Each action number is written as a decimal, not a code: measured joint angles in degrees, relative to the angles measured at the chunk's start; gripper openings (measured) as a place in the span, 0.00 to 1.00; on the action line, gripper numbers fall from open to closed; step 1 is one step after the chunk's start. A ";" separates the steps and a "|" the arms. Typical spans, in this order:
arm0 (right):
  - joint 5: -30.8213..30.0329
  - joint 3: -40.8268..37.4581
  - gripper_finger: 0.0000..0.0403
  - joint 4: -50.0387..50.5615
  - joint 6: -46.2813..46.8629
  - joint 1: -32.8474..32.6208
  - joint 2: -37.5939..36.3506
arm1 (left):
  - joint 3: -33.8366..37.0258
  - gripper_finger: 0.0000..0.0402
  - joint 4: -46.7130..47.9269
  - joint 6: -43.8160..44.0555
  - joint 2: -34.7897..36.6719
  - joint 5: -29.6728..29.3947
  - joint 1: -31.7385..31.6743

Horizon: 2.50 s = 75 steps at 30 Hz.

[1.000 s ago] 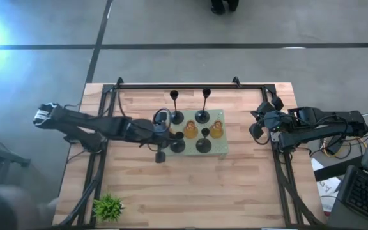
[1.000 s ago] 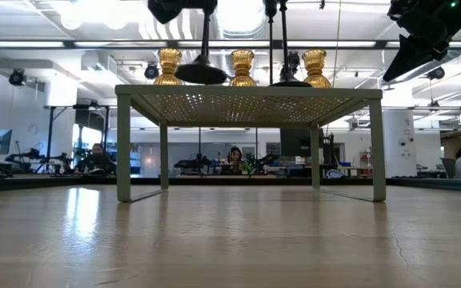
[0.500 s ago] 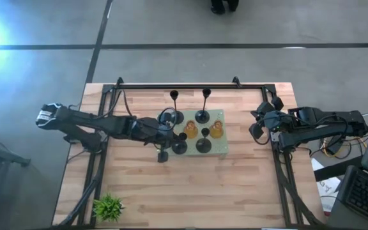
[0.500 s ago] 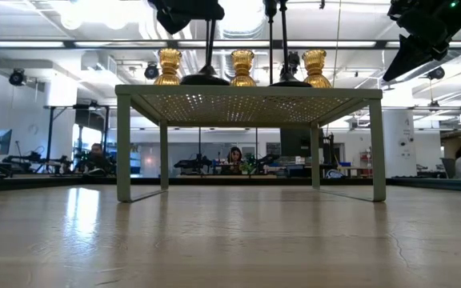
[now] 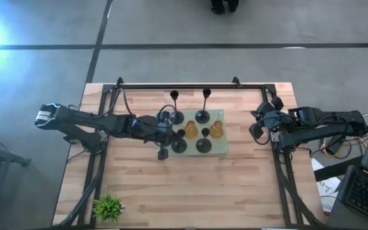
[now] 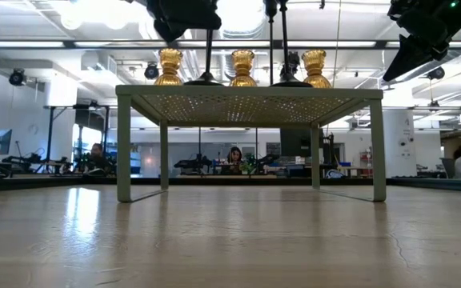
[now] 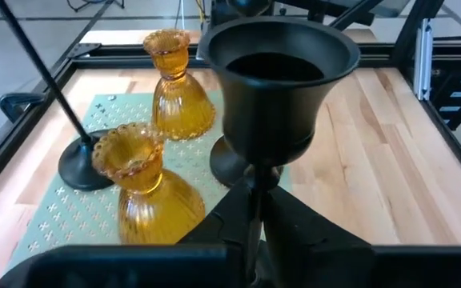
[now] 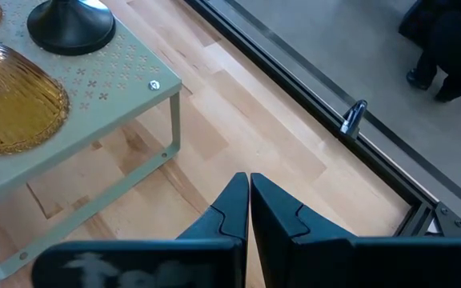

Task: Pick & Place candle stick holders
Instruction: Put the black candle holder on the shelf, then return to Home Position

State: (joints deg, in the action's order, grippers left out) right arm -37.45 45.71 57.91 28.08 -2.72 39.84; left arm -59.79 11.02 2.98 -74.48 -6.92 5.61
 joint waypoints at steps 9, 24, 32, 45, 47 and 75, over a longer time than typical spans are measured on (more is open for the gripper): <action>0.02 -0.02 0.02 0.00 0.02 -0.02 0.02 | 0.24 0.16 1.23 -0.02 0.81 0.00 -0.48; 0.11 -0.02 0.02 -0.07 0.02 -0.01 0.04 | 0.20 0.29 5.03 0.10 2.74 0.02 -0.50; 0.14 -0.02 0.02 -0.14 0.01 -0.02 0.04 | 0.19 0.36 9.38 0.55 8.12 0.07 -0.50; 5.83 -0.37 0.02 -3.45 -3.36 0.00 -0.05 | 2.69 0.37 17.50 -4.70 22.89 -0.07 -0.50; 8.32 -1.07 0.02 -6.10 -5.99 -0.02 -0.32 | 5.49 0.37 15.83 -5.78 25.23 -1.75 -0.50; 28.77 -32.69 0.02 -50.98 -28.09 0.01 -39.64 | 48.52 0.01 -32.81 0.72 46.53 20.58 -19.72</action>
State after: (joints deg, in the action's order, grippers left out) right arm -8.68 13.03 6.93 -0.01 -2.71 0.20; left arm -11.27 -21.79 3.70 -27.95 13.66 -14.11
